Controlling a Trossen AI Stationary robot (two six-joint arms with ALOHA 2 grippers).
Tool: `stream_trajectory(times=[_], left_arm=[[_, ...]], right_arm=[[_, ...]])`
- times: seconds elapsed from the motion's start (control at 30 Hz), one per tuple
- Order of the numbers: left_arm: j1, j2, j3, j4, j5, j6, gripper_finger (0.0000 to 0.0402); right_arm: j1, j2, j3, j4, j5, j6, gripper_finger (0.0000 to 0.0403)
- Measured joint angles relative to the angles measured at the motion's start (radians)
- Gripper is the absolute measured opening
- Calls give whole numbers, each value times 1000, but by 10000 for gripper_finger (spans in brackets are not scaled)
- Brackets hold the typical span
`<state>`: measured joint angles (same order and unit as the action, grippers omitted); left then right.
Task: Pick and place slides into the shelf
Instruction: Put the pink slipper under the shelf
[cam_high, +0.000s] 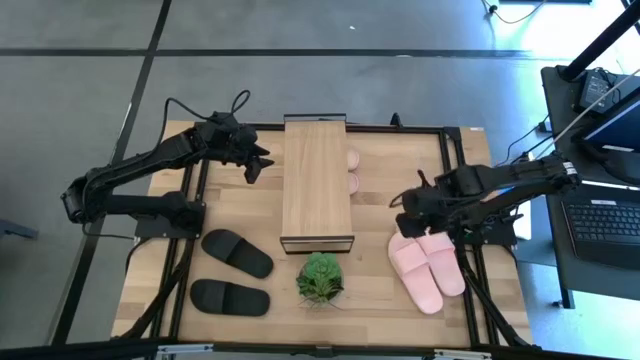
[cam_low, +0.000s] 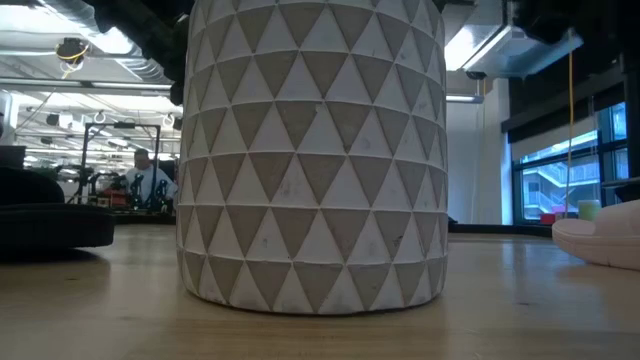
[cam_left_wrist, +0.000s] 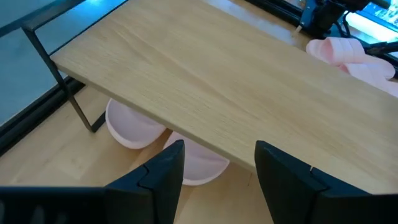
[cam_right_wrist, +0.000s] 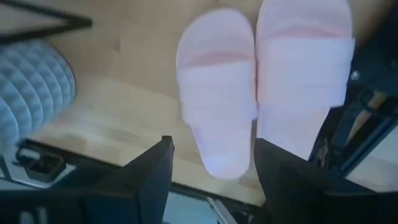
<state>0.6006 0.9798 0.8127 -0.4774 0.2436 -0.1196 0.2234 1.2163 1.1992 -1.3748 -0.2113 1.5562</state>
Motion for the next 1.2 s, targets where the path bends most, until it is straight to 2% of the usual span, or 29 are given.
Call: stream_trajectory(times=[0.13, 0.27, 0.53, 0.7, 0.93, 1.07, 1.2], left_arm=[[0, 0, 0, -11, 0, -1, 187], [0, 0, 0, -27, 6, -1, 187], [0, 0, 0, -192, 7, -2, 187], [0, 0, 0, -182, 8, -2, 187], [0, 0, 0, -175, 4, -1, 187], [0, 0, 0, -158, -16, -1, 187], [0, 0, 0, -158, -30, -1, 187]], right_arm=[[57, 0, 0, 0, 63, 12, 223], [98, 0, 0, 0, 77, 22, 223], [172, 0, -20, -9, 139, 5, 223], [225, 0, -122, 15, 133, -101, 223], [284, 3, -304, 116, -9, -97, 223], [308, 8, -363, 155, 5, -151, 217], [318, 22, -380, 149, 63, -235, 204]])
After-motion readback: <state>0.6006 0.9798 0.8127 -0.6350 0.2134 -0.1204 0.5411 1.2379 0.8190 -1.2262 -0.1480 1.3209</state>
